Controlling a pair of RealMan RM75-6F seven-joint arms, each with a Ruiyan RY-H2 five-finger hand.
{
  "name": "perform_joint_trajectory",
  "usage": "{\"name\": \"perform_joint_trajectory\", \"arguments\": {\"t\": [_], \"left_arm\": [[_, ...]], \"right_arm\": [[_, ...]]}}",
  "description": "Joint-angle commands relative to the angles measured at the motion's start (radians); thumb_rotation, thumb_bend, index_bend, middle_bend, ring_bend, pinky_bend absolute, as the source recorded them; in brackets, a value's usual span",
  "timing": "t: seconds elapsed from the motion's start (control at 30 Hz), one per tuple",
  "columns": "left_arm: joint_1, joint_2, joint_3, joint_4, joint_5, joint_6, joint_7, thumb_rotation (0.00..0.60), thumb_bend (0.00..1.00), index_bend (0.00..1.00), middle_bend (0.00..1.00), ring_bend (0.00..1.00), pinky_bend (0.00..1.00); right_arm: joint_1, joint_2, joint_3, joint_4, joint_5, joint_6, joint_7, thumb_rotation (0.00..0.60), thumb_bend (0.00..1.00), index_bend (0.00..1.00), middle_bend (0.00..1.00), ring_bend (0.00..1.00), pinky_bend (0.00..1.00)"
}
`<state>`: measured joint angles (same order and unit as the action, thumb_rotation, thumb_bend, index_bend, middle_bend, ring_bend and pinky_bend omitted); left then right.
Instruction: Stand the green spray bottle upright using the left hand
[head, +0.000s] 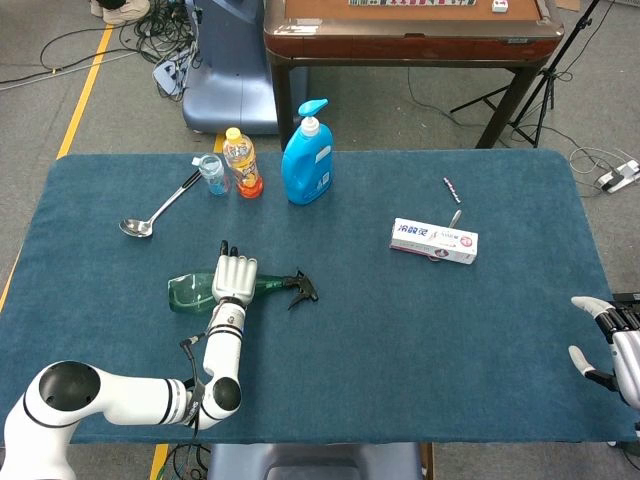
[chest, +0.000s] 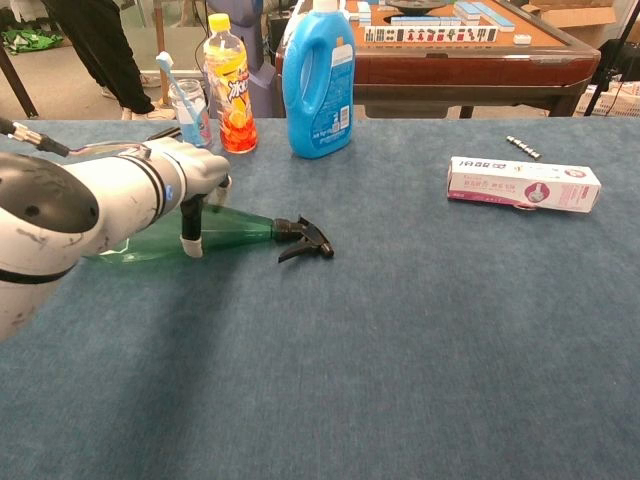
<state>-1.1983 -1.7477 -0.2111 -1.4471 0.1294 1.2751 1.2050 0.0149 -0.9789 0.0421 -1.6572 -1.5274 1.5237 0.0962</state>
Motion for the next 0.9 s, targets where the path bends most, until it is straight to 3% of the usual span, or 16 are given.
{"name": "perform_joint_trajectory", "arguments": {"t": [0.03,0.23,0.43,0.67,0.9], "left_arm": [[0.019,-0.007,0.001,0.008,0.026,0.003,-0.010,0.600,0.20,0.42,0.41,0.18,0.00],[0.052,0.038,-0.004,-0.072,0.102,-0.029,-0.058,0.600,0.21,0.45,0.44,0.21,0.00],[0.131,0.148,-0.015,-0.212,0.280,-0.059,-0.244,0.600,0.21,0.46,0.45,0.21,0.00],[0.265,0.290,-0.070,-0.320,0.514,-0.170,-0.620,0.600,0.21,0.45,0.45,0.21,0.00],[0.383,0.289,-0.090,-0.228,0.818,-0.214,-1.054,0.600,0.21,0.45,0.44,0.20,0.00]], "right_arm": [[0.001,-0.001,0.001,0.000,-0.002,0.000,0.000,0.600,0.28,0.24,0.27,0.20,0.25],[0.001,0.000,0.002,-0.002,-0.004,0.003,0.001,0.600,0.28,0.24,0.27,0.20,0.25],[0.002,-0.002,0.003,-0.001,-0.006,0.003,0.002,0.600,0.28,0.24,0.27,0.20,0.25],[0.007,-0.007,0.004,0.007,-0.007,-0.004,0.010,0.600,0.28,0.24,0.27,0.20,0.25],[0.010,-0.010,0.004,0.008,-0.011,-0.006,0.010,0.600,0.28,0.24,0.27,0.20,0.25]]}}
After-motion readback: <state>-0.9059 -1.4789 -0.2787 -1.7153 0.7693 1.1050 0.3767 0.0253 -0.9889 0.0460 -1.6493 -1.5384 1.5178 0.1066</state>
